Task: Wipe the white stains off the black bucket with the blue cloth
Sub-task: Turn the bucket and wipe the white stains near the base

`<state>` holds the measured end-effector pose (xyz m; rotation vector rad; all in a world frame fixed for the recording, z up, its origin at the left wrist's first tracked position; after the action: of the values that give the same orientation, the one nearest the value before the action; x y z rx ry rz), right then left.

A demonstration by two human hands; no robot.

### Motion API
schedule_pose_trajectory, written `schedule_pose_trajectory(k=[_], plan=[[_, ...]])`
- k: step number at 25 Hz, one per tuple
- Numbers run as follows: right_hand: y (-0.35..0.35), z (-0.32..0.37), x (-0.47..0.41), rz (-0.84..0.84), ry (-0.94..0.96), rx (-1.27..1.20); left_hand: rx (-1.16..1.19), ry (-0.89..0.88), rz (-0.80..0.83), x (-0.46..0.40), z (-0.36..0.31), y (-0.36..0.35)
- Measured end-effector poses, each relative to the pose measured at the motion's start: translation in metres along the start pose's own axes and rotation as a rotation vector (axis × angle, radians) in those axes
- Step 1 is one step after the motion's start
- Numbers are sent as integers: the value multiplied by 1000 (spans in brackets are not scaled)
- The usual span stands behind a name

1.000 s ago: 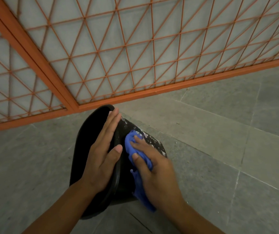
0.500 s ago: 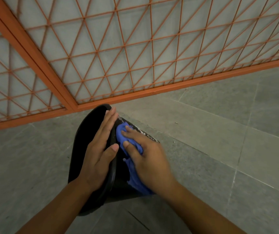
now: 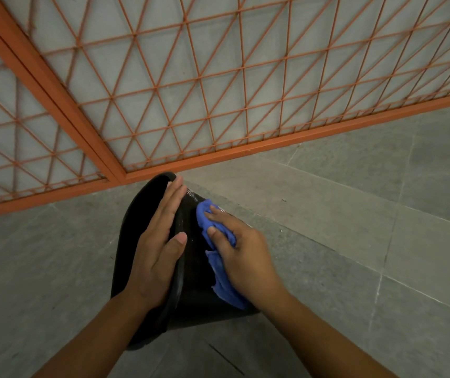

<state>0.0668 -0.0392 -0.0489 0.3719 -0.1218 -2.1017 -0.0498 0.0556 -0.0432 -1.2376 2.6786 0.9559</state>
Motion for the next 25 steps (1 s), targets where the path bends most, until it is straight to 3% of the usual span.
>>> schedule_pose_trajectory(k=[6, 11, 14, 16, 20, 25], plan=[[-7, 14, 40, 48, 12, -72, -10, -6, 11, 1, -2, -2], [6, 2, 37, -46, -77, -7, 13, -19, 22, 1, -7, -5], [-3, 19, 47, 50, -21, -75, 8, -14, 26, -1, -5, -2], [-3, 12, 32, 39, 36, -56, 1, -17, 30, 0, -3, -1], [2, 3, 32, -45, -20, -52, -8, -24, 39, 2, -6, -5], [0, 6, 25, 49, 66, -65, -26, -17, 35, -1, -5, -3]])
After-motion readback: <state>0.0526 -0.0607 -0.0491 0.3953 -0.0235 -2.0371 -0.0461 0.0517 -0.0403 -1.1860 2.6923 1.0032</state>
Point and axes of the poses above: each hand's wrist, its own x-axis away from the middle knuckle, its own y-axis out of the back of the hand, z = x × y, the point moved 1 cm from there along -x, towards the middle knuckle, and after that the axes turned 7 degrees about y, right-handed, at the moved point
